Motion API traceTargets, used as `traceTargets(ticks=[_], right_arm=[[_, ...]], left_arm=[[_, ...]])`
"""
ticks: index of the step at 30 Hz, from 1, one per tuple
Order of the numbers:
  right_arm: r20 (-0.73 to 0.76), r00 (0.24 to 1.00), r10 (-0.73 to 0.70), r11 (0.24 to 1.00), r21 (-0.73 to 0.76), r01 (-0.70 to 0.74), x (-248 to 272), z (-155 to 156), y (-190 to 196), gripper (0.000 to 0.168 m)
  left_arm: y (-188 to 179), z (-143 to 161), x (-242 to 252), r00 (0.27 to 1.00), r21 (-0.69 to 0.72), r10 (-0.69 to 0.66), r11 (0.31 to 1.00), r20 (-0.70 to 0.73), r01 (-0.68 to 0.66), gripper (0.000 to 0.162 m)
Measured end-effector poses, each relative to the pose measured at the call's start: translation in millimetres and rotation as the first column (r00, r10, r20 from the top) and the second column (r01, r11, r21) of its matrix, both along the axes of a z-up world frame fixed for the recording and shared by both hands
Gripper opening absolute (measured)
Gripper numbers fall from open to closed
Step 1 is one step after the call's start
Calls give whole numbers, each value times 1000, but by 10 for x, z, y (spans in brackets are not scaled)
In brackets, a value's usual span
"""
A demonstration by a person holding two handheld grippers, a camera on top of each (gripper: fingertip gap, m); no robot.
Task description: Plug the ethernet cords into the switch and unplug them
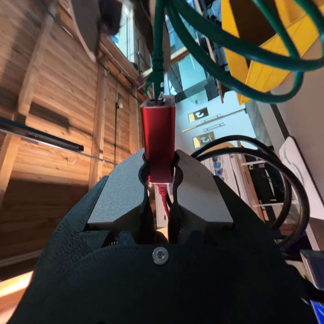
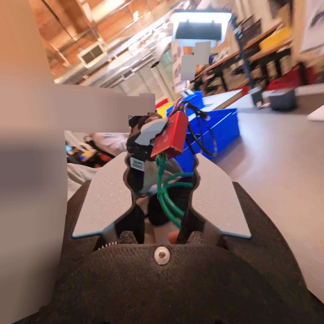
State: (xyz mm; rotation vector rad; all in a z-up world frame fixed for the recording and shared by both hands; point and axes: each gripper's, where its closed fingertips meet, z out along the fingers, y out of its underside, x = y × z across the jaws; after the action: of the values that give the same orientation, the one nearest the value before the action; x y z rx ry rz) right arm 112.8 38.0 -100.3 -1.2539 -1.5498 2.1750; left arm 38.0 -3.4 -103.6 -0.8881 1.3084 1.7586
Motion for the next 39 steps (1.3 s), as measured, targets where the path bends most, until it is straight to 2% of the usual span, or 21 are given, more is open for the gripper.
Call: traceTargets(ticks=[2, 5, 7, 9, 10, 12, 14, 15, 16, 18, 20, 21, 22, 23, 25, 27, 29, 32, 35, 37, 39], right_arm=[[75, 994, 83, 995, -59, -79, -155, -140, -108, 62], [170, 960, 221, 971, -126, -201, -279, -380, -288, 67], [157, 932, 328, 926, -247, -284, -282, -391, -403, 55], [148, 921, 361, 919, -226, -324, -290, -495, -500, 30], [125, 929, 347, 924, -216, -316, -306, -511, -505, 29], [57, 947, 316, 927, -232, -295, -325, -479, -478, 28], [-29, 965, 261, 934, -243, -261, -337, -414, -405, 27], [-50, 969, 241, 940, -237, -246, -337, -399, -371, 27], [-73, 973, 218, 948, -221, -228, -336, -383, -336, 27], [-91, 976, 199, 953, -214, -214, -327, -351, -274, 27], [-92, 976, 197, 954, -210, -212, -326, -353, -240, 26], [-82, 976, 201, 956, -199, -214, -334, -383, -248, 27], [-68, 976, 207, 958, -189, -217, -346, -417, -269, 27], [-56, 975, 215, 957, -185, -222, -357, -448, -298, 27], [-34, 970, 241, 952, -187, -243, -372, -500, -372, 26], [-10, 965, 263, 948, -183, -261, -390, -549, -437, 27], [12, 961, 275, 948, -169, -269, -408, -594, -474, 27], [52, 969, 241, 966, -108, -234, -460, -691, -445, 27], [45, 980, 195, 981, -24, -194, -497, -709, -449, 29], [8, 993, 121, 993, -11, -120, -515, -610, -368, 51], [-20, 999, 37, 998, 41, -36, -473, -562, -274, 56]], left_arm=[[23, -55, 112, 998, -22, -43, 999, -37, 42, 26], [50, -131, 202, 995, -56, -74, 996, -73, 70, 26], [78, -193, 230, 992, -89, -84, 993, -91, 76, 26], [103, -251, 224, 992, -107, -82, 992, -92, 72, 26], [112, -247, 197, 995, -97, -74, 993, -60, 68, 27], [112, -168, 147, 985, -35, -76, 996, 153, 83, 34], [67, -61, 40, 869, 63, -96, 995, 485, 75, 52], [46, -95, -9, 713, 79, -109, 994, 693, 75, 56], [32, -175, 7, 489, 86, -131, 990, 862, 114, 62], [-24, -304, 72, 28, 152, -161, 967, 987, 203, 68], [-78, -268, 169, -464, 334, -184, 904, 867, 267, 70], [-96, -220, 207, -664, 433, -158, 860, 731, 271, 70], [-90, -205, 211, -793, 490, -109, 833, 599, 256, 71], [-62, -216, 218, -861, 515, -59, 821, 505, 246, 76], [28, -271, 295, -903, 517, 22, 813, 429, 266, 78], [115, -323, 307, -907, 512, 8, 824, 421, 244, 77], [158, -409, 219, -918, 508, -54, 845, 392, 167, 51], [152, -547, 179, -936, 489, -58, 863, 347, 127, 38], [103, -538, 144, -961, 553, -82, 829, 265, 82, 33], [36, -484, 57, -959, 613, -149, 789, 240, 31, 33], [-53, -427, -39, -952, 663, -213, 749, 221, -14, 33]])
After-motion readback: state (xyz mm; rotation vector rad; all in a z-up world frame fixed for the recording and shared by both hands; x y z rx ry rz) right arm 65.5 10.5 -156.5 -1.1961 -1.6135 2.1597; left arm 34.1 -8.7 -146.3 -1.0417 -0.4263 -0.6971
